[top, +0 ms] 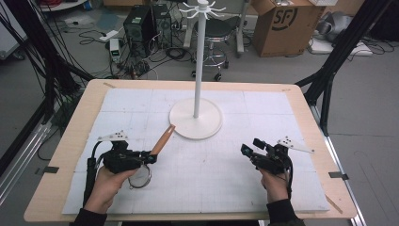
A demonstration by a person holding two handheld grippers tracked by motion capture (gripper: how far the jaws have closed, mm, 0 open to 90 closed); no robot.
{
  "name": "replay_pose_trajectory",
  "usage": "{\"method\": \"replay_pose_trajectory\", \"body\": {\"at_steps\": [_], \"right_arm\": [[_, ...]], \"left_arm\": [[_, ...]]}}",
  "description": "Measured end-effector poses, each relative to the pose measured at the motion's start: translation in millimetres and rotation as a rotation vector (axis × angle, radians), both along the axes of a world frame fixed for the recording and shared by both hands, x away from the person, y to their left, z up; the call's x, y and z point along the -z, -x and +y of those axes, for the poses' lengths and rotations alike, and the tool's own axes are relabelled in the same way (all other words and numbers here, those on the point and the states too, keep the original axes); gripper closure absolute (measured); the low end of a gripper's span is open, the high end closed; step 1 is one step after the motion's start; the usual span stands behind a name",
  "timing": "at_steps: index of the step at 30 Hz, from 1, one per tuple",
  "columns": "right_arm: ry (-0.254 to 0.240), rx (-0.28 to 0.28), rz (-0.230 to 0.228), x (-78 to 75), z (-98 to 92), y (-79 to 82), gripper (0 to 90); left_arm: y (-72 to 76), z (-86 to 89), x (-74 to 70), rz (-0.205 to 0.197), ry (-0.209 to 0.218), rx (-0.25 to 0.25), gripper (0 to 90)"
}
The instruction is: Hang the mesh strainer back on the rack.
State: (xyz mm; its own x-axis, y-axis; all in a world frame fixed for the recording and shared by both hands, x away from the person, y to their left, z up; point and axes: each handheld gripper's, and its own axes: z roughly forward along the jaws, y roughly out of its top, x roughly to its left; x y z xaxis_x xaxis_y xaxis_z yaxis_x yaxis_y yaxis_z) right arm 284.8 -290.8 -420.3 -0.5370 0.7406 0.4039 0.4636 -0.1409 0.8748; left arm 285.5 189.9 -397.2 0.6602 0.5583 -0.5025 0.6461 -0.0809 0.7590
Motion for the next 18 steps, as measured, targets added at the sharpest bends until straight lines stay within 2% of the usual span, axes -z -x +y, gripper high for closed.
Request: {"method": "replay_pose_trajectory", "body": {"at_steps": [3,8,12,18], "right_arm": [[0.000,-0.004,0.003,0.3,0.3,-0.1,23.8],[-0.010,-0.007,0.002,0.7,-1.3,-1.9,23.8],[-0.019,-0.005,-0.001,0.9,-2.9,-1.6,23.8],[-0.007,-0.012,-0.001,4.7,-7.7,-4.3,23.8]], "left_arm": [[-4.5,1.8,-10.0,0.006,0.065,0.003,71.2],[-10.9,1.7,-27.4,-0.030,0.117,0.003,71.2],[-16.6,0.3,-40.4,-0.050,0.138,-0.008,71.2],[-26.3,-4.7,-61.7,-0.084,0.164,-0.030,71.2]]}}
